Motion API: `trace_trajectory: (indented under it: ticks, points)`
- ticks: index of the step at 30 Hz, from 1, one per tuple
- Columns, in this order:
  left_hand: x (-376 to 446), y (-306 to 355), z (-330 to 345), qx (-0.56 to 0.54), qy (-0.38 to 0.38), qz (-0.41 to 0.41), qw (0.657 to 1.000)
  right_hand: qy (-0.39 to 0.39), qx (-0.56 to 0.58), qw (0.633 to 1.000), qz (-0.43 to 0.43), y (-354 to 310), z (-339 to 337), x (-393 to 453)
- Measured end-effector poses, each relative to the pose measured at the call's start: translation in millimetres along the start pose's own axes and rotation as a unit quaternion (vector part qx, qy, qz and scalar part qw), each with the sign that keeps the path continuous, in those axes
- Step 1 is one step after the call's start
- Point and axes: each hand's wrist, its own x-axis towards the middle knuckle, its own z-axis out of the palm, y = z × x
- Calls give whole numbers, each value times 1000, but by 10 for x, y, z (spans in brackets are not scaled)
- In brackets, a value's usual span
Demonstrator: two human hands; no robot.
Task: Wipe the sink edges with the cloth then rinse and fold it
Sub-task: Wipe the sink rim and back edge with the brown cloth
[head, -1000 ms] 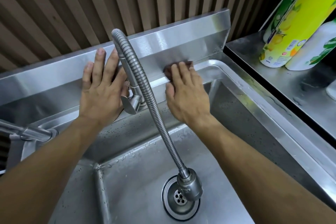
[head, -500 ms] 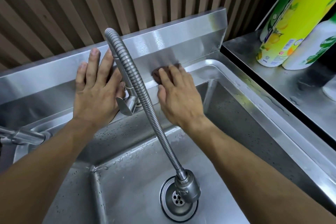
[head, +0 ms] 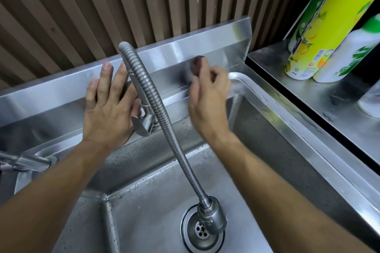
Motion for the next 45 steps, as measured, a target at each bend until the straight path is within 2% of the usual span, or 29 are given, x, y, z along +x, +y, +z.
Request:
trace_trajectory:
  ticks: [3,5,7,10,13,17,19,20,23,25,28,30,37,45]
  points:
    - [-6,-3,2,10,0,3,1000,-107,-39,985,-132,-161,315,-147]
    - [-4,20,-24,-1,1,2,1000,-96,-65,982,-150,-109,438,-89]
    - [0,47,-54,-8,0,-2,1000,-29,-63,991,-114,-6,413,73]
    - [4,44,-54,-5,-2,8,1000,54,-74,996,-16,205,246,377]
    - [-5,12,-19,10,-8,8,1000,86,-58,994,24,217,175,517]
    - [-9,21,12,11,17,16,1000,-44,-54,989,-133,-93,372,187]
    - [-3,18,12,11,25,22,999,-68,-73,982,-160,-94,398,100]
    - [-4,20,13,10,27,21,999,-56,-74,986,-142,-56,358,133]
    - [-4,21,19,8,26,16,1000,2,-53,999,-14,63,138,315]
    - [4,22,9,8,21,18,1000,-13,-45,999,12,75,39,316]
    - [25,4,-36,46,8,42,998,-98,-112,988,-49,100,85,-17]
    - [49,-33,-94,51,-6,58,997,-125,-171,974,-82,172,178,-223]
    - [167,-204,-315,46,-31,114,992,-137,-243,960,-13,234,195,-129]
    - [958,-433,-588,62,-37,314,947,-147,-250,956,-28,249,130,-148]
